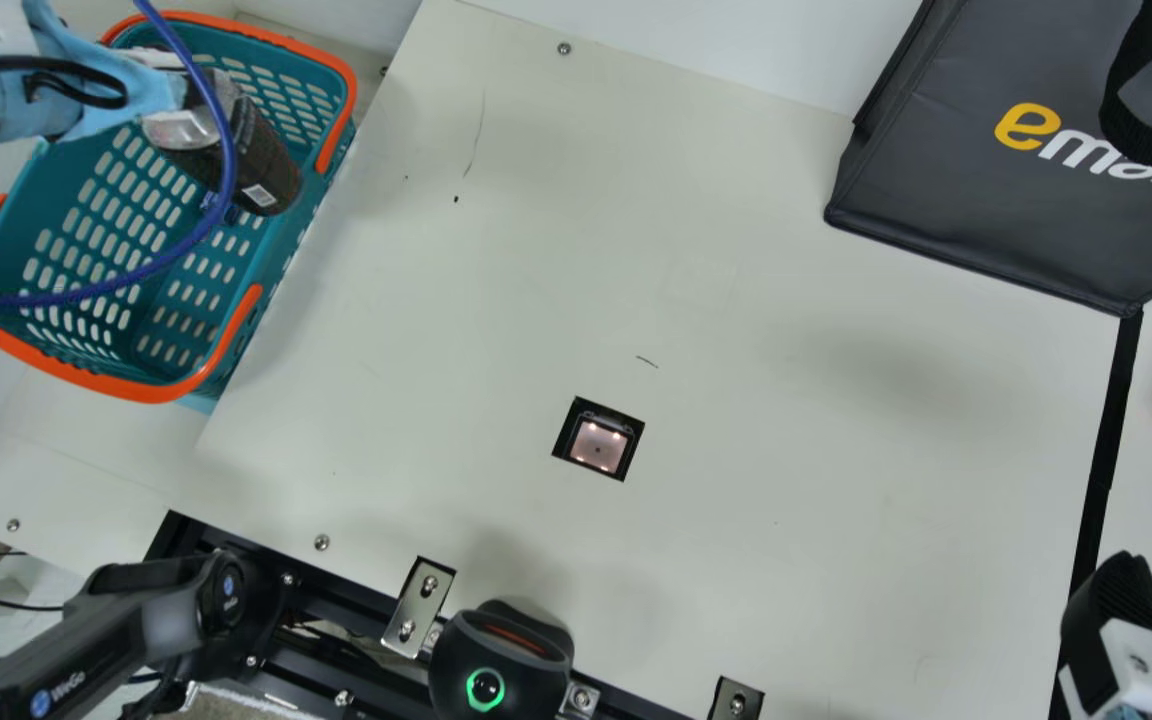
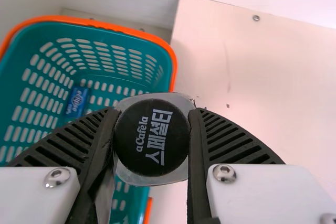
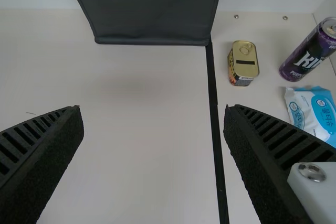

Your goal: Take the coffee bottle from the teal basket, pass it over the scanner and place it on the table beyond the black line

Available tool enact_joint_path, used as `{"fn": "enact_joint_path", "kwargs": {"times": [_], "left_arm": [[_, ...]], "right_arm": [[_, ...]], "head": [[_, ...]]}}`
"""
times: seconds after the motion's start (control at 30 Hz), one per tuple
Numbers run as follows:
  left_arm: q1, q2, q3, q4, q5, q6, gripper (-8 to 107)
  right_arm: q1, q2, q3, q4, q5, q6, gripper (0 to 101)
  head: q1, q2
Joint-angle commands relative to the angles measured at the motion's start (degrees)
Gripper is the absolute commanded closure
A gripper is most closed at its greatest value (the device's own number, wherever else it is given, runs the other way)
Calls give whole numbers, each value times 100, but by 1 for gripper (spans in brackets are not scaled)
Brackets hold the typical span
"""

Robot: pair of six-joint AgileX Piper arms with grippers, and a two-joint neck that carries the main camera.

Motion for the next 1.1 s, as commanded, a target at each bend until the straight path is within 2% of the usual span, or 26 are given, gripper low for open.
{"fn": "enact_joint_path", "kwargs": {"times": [0.0,0.23,0.57,1.0,1.07], "left_arm": [[-361,-89,80,165,-26,-408,107],[-1276,-341,385,600,-217,-1153,107],[-2424,-442,1178,1252,-945,-1999,107],[-3276,-243,2021,1997,-1840,-2873,107],[-3350,-216,2084,2059,-1923,-2937,100]], "right_arm": [[0,0,0,0,0,0,6],[0,0,0,0,0,0,6],[0,0,0,0,0,0,6],[0,0,0,0,0,0,6],[0,0,0,0,0,0,6]], "head": [[-166,14],[-166,14],[-166,14],[-166,14],[-166,14]]}}
